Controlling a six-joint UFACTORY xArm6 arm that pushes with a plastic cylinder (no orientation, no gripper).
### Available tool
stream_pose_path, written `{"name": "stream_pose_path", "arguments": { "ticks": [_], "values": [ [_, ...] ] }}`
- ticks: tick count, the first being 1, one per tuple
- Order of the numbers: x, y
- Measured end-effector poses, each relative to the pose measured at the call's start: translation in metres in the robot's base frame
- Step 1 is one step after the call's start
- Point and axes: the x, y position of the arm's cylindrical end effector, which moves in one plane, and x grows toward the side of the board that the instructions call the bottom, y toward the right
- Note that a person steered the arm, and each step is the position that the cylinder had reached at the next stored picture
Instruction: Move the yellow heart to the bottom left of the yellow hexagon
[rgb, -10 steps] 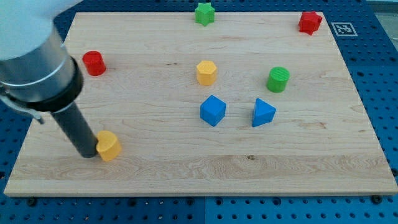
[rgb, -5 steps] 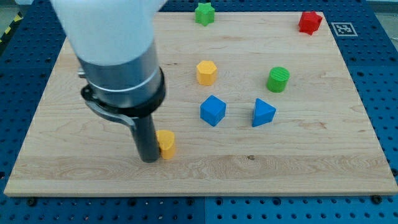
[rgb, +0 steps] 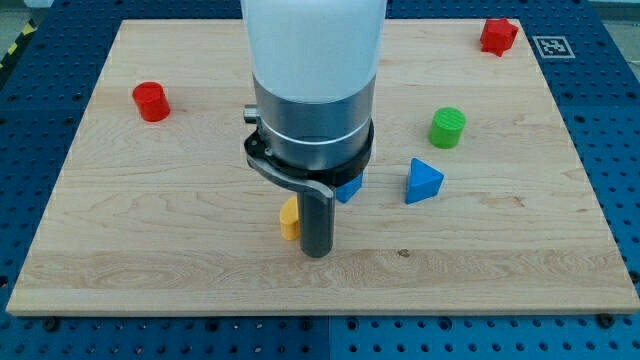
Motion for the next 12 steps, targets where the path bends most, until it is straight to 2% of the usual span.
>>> {"name": "stream_pose_path", "arguments": {
  "ticks": [2, 6, 7, 10, 12],
  "values": [
    [-0.006, -0.025],
    [-0.092, -0.045],
    [-0.102, -0.045],
    [-0.078, -0.036],
    [-0.077, 0.020]
  ]
}}
